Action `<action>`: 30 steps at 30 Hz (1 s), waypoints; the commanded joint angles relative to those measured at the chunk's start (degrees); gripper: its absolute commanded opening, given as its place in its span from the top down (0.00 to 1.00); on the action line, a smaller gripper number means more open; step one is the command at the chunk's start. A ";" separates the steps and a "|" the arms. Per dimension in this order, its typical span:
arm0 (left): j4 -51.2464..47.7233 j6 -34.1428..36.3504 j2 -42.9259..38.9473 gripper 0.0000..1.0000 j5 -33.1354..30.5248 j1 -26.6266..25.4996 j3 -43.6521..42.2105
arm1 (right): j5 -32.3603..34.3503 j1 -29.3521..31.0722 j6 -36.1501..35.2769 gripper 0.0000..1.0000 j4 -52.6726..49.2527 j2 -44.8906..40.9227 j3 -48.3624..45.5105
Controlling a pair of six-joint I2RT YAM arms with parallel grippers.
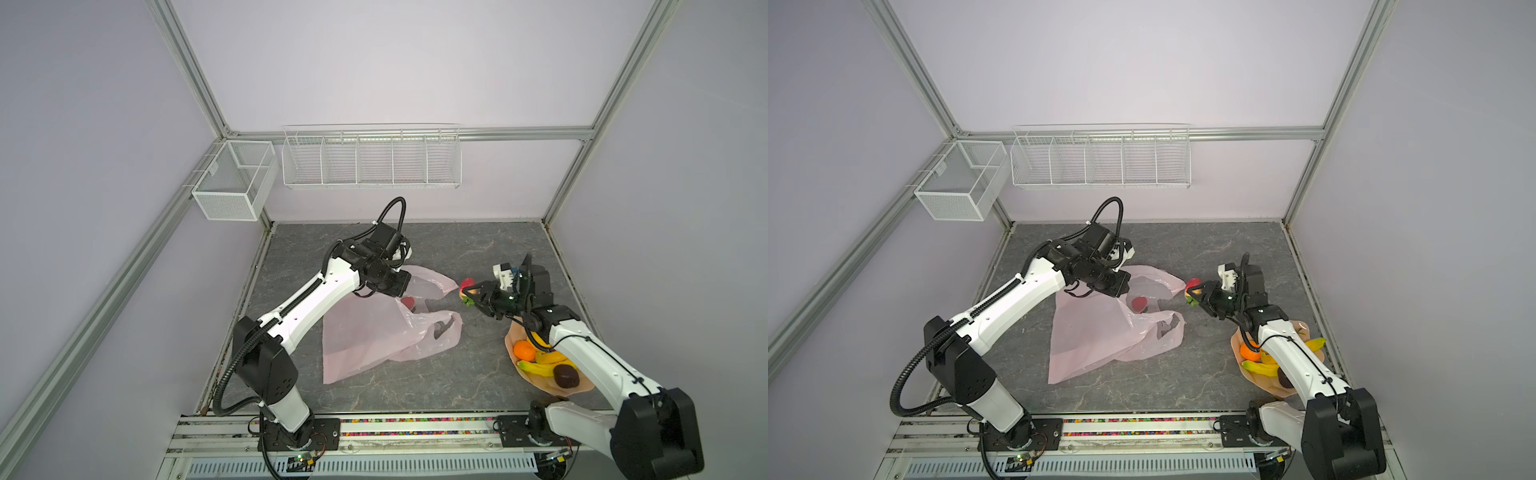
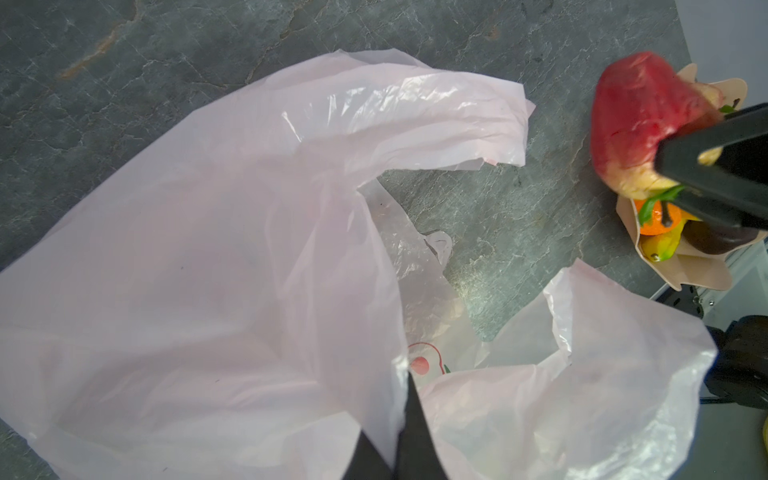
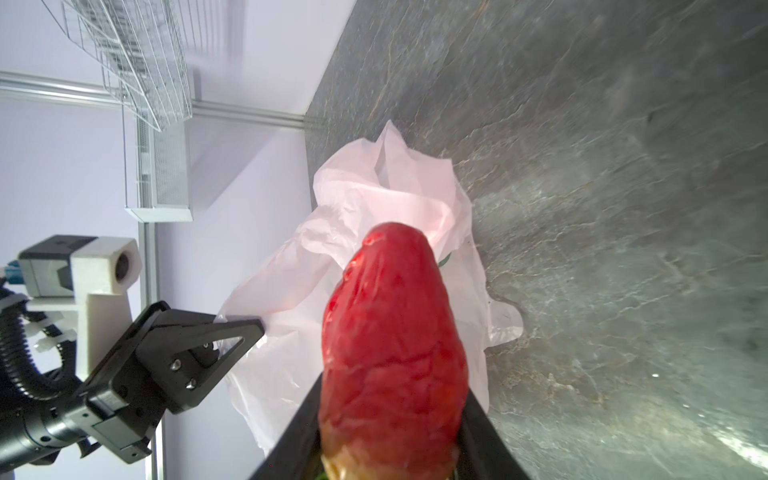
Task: Place the fruits into the plastic bag
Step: 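Lift the red strawberry with the right gripper and carry it toward the bag, then lower the strawberry into the bag opening held by the left gripper and release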
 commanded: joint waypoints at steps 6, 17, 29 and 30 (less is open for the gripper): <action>1.21 -0.83 -1.76 1.00 0.83 -0.16 -0.39 | -0.19 6.58 6.46 0.69 9.57 2.38 -3.23; 3.91 -2.72 -1.68 1.00 2.11 -0.16 -0.73 | 0.28 15.13 10.81 0.70 20.05 10.49 -4.20; 5.35 -4.08 -1.68 1.00 4.62 -0.16 -1.24 | -0.22 22.64 13.92 0.71 28.95 26.67 4.87; 5.32 -4.16 -1.66 1.00 4.75 -0.16 -1.27 | -0.17 23.03 14.10 0.71 29.38 28.16 5.90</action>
